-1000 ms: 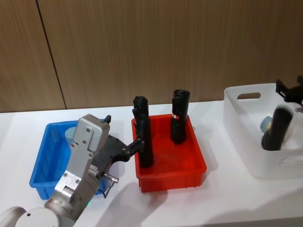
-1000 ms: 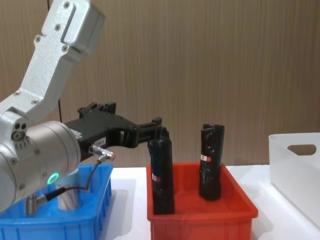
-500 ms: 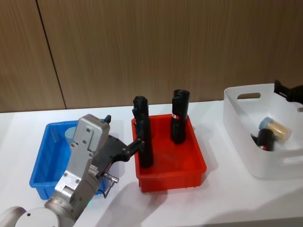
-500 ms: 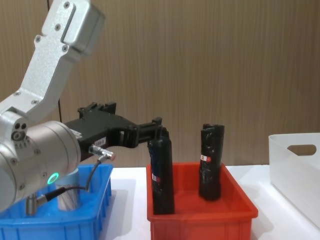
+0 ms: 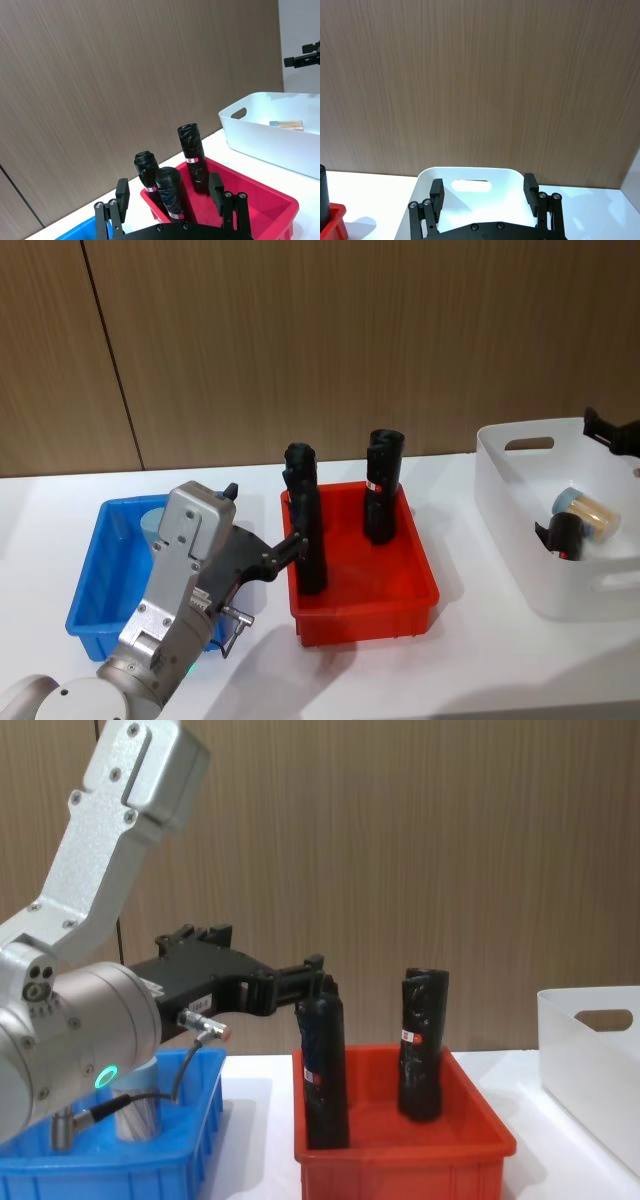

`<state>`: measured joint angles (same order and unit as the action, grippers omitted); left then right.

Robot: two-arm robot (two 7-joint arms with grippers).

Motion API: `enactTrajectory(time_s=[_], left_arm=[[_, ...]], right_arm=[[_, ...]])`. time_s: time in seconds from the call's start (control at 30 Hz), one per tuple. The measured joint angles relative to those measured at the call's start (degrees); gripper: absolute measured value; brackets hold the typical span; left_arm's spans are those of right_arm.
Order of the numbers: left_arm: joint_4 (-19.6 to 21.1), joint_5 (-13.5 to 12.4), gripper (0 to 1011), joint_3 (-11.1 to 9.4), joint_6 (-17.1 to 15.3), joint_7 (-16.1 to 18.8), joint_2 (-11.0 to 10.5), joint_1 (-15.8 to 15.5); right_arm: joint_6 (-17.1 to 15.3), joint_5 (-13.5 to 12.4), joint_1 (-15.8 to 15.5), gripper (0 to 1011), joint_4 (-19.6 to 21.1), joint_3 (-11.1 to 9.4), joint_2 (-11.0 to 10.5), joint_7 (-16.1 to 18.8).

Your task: Pick the cotton swabs from the blue box and place them into the white box.

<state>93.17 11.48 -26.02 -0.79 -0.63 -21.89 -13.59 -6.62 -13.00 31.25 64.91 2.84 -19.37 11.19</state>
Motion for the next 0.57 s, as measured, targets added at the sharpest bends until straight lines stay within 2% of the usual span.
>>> enactTrajectory(time_s=[0.57], left_arm=[[0.0, 0.0, 1004, 0.0, 0.0, 0.0, 0.0, 0.0]], right_arm=[[0.09, -0.12, -0.15, 1002, 0.29, -0.1, -0.05, 0.04]])
